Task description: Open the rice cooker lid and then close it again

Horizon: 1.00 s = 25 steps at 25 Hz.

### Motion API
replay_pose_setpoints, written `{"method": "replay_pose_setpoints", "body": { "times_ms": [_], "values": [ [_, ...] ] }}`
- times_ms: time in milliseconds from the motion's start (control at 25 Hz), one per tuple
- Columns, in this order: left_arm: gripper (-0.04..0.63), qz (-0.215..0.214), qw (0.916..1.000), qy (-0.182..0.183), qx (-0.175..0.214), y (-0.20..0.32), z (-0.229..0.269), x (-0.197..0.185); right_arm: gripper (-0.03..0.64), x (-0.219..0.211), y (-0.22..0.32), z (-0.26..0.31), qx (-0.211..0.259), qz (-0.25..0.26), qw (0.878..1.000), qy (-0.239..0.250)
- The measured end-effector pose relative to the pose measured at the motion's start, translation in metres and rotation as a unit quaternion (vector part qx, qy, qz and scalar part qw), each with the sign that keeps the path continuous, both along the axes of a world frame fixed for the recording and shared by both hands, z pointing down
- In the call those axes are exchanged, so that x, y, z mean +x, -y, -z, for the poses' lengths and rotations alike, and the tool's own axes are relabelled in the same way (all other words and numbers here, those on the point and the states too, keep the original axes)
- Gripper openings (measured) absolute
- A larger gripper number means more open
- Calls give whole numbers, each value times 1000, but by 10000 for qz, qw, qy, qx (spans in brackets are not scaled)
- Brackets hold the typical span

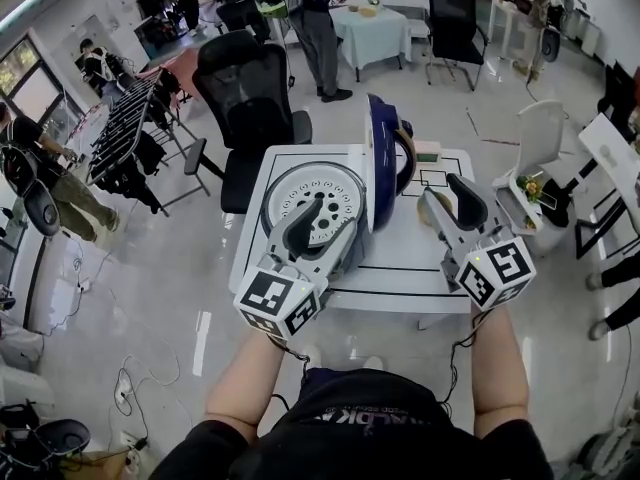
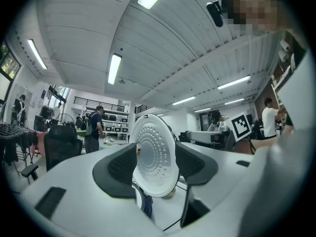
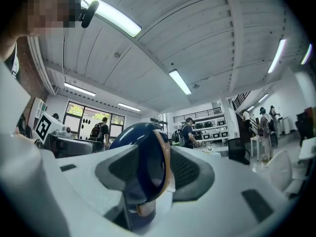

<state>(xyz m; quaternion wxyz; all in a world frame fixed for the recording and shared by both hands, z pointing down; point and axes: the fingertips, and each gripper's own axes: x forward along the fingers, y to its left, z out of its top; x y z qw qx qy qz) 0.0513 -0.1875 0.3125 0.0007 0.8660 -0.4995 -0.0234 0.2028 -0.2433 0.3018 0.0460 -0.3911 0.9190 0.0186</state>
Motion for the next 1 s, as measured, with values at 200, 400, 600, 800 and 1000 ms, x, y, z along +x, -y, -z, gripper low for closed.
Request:
{"method": "replay_pose_setpoints", "body": {
  "times_ms": [200, 400, 600, 800, 1000],
  "values": [
    [236, 42, 10000, 28, 16, -5, 3, -1, 184, 0, 2, -2, -42, 10, 10000, -3],
    [236, 80, 10000, 48, 24, -9, 5, -4, 184, -2, 7, -4, -79, 3, 10000, -2],
    [236, 71, 10000, 49, 42, -8, 6, -4, 184, -3, 13, -6, -118, -35, 9999, -15],
    [236, 66, 10000, 45, 46, -4, 5, -6, 184, -9, 24, -10, -175, -33, 9998, -38],
    [236, 91, 10000, 16, 7, 2, 3, -13, 184, -18, 37, -18, -299, -35, 9995, -69]
  ]
}}
